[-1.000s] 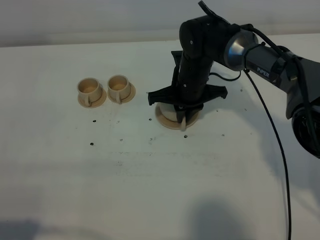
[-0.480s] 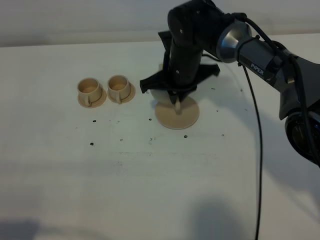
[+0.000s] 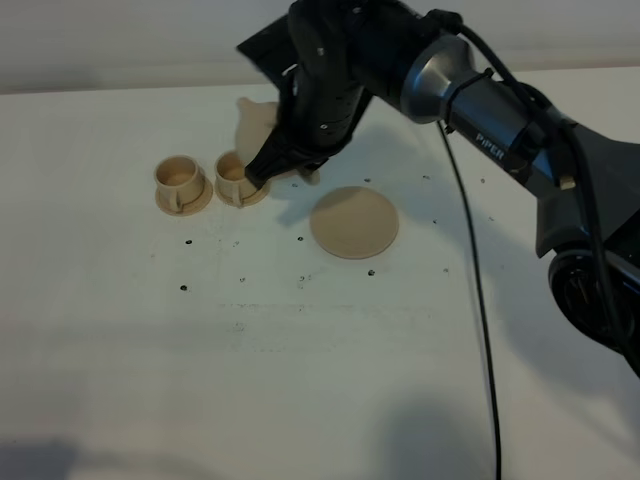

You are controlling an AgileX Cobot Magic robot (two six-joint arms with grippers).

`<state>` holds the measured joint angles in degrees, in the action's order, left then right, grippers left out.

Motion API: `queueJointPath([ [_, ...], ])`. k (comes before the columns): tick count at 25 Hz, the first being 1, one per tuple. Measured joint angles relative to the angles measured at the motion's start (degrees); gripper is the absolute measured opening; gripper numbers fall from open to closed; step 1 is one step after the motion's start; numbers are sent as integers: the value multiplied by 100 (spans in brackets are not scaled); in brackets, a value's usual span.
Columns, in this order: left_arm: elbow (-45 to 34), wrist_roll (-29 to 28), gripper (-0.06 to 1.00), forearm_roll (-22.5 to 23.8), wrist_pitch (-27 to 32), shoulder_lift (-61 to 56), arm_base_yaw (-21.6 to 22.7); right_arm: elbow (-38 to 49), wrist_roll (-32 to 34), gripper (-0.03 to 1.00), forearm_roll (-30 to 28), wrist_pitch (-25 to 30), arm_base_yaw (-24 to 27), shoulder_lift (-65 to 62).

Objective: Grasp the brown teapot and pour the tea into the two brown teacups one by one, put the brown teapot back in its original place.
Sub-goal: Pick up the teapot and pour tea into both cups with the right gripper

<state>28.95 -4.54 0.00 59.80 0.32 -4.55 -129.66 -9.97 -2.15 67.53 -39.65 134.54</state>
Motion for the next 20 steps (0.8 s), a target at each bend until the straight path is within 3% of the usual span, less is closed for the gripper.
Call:
queueJointPath([
  [12, 0, 0, 59, 0, 0, 0, 0, -7, -1223, 12, -712, -1252, -224, 195],
  [20, 0, 0, 59, 0, 0, 0, 0, -7, -1754, 12, -1599, -2105, -400, 518],
])
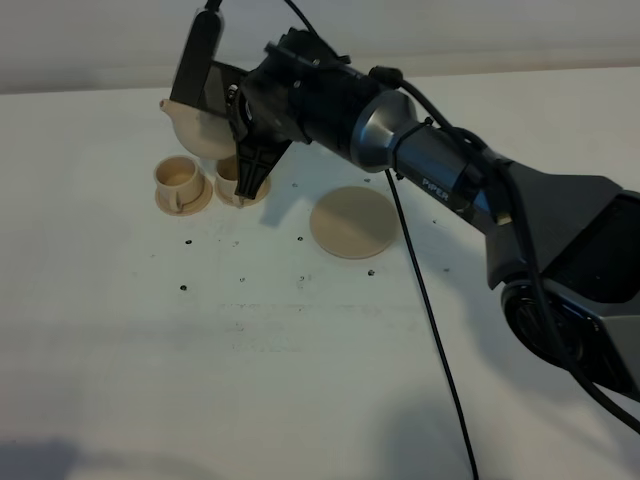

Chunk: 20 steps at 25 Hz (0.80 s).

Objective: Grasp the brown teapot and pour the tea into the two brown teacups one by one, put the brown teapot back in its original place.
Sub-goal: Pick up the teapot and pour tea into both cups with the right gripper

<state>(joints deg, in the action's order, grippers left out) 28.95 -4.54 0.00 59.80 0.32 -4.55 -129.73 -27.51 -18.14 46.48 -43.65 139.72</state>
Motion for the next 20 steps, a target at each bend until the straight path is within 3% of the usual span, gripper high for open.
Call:
queueJointPath([
  [20, 0, 0, 59, 0, 0, 0, 0, 0, -66, 12, -1704, -1204, -5, 530],
])
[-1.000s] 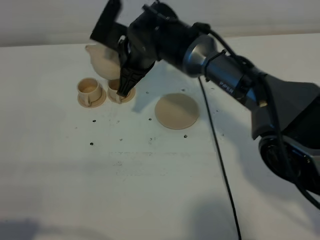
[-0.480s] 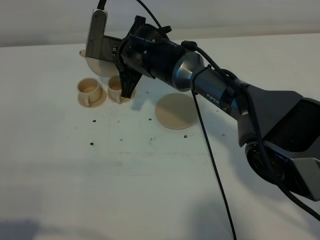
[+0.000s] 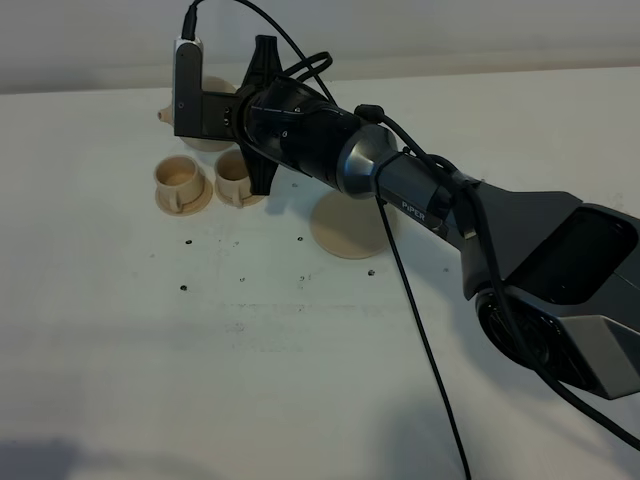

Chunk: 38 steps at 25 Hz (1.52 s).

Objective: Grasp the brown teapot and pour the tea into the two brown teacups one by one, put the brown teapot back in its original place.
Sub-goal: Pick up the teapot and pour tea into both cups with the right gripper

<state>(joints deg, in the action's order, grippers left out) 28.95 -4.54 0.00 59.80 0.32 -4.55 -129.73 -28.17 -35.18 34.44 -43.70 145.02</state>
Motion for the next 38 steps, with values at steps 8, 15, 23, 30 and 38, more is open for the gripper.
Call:
queueJointPath([
  [8, 0, 5, 59, 0, 0, 0, 0, 0, -4, 12, -660, -321, 0, 22],
  [15, 0, 5, 59, 0, 0, 0, 0, 0, -20, 12, -1019, -562, 0, 241],
  [23, 0, 5, 59, 0, 0, 0, 0, 0, -25, 12, -1555, -729, 0, 283],
  [30, 0, 5, 59, 0, 0, 0, 0, 0, -38, 12, -1890, -870, 0, 283],
  [38, 0, 5, 59, 0, 0, 0, 0, 132, -237, 12, -2080, -872, 0, 283],
])
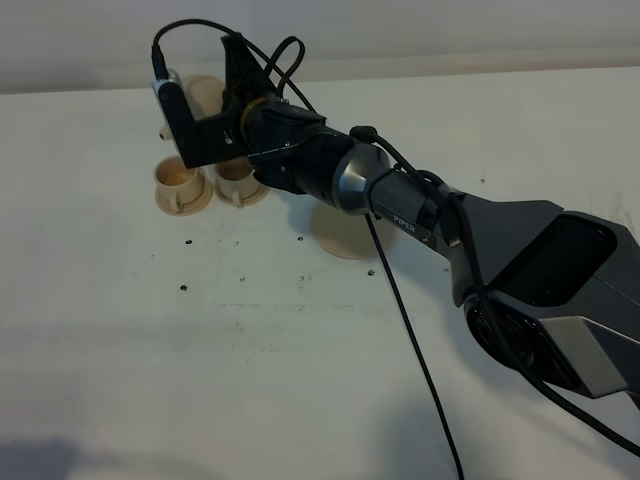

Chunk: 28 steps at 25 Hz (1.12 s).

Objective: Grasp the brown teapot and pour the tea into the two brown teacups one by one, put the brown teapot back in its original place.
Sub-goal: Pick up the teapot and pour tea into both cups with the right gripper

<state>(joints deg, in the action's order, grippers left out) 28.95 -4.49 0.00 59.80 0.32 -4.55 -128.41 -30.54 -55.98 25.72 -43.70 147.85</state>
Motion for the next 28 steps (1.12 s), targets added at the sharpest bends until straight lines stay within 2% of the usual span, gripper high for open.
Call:
queueJointPath([
  [22, 0, 0, 59, 0, 0, 0, 0, 98, -47, 12, -734, -11, 0, 0],
  [28, 0, 0, 59, 0, 0, 0, 0, 98, -251, 12, -834, -16, 0, 0],
])
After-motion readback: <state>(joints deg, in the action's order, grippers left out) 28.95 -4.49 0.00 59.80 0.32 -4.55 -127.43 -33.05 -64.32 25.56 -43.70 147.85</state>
